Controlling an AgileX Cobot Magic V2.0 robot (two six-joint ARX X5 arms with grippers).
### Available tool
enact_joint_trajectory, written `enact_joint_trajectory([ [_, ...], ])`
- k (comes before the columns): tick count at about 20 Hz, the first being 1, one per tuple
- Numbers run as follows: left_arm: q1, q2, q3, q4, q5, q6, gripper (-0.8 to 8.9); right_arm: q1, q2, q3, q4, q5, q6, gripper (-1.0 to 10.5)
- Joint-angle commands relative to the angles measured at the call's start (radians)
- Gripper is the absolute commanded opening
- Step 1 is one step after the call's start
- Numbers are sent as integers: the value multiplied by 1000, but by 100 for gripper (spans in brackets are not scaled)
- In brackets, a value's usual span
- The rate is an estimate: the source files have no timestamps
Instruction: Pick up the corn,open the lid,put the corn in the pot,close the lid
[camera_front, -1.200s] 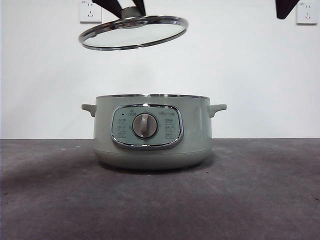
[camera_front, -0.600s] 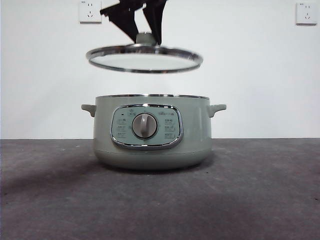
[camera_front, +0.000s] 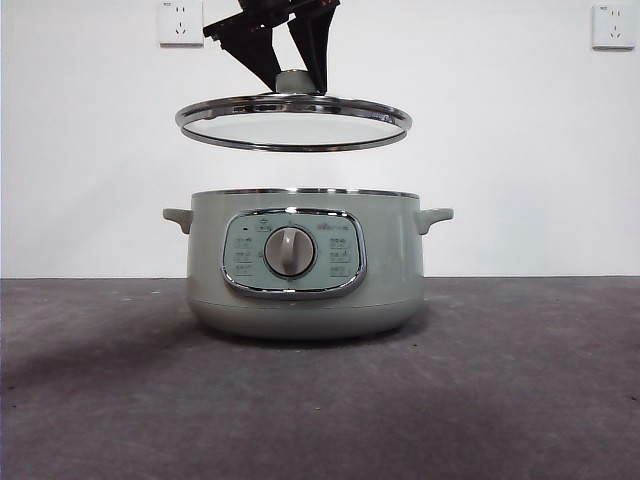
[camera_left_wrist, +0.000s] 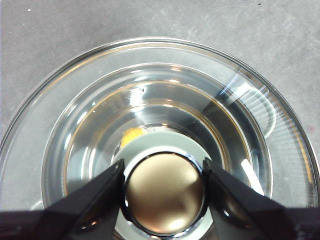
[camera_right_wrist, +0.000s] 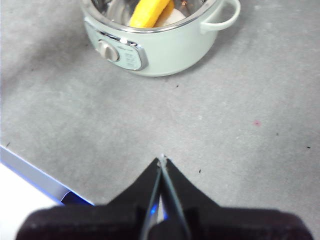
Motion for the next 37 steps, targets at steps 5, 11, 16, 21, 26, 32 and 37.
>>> enact_joint_trajectory([
  [5,-2,-14,-87,23,1,18,-9,0,0,-11,6,-20,-4,-8],
  [11,-4,-13,-129,83,2,14,-10,0,-5,-11,0,-27,-4,-8],
  [16,-4,13,-129,88,14,31,-10,0,-5,-11,0,-27,-4,-8],
  [21,-4,52,-129,77,23,31,-10,0,-5,-11,-1,-27,-4,-8],
  [26,-8,82,-129,77,27,31,-10,0,-5,-11,0,-30,-5,-8],
  [32,-12,140,-129,95,65,53,-10,0,-5,-11,-1,-31,-6,-8],
  [37,-24,206,-129,55,65,53,-9,0,-5,-11,-1,-30,-8,-8],
])
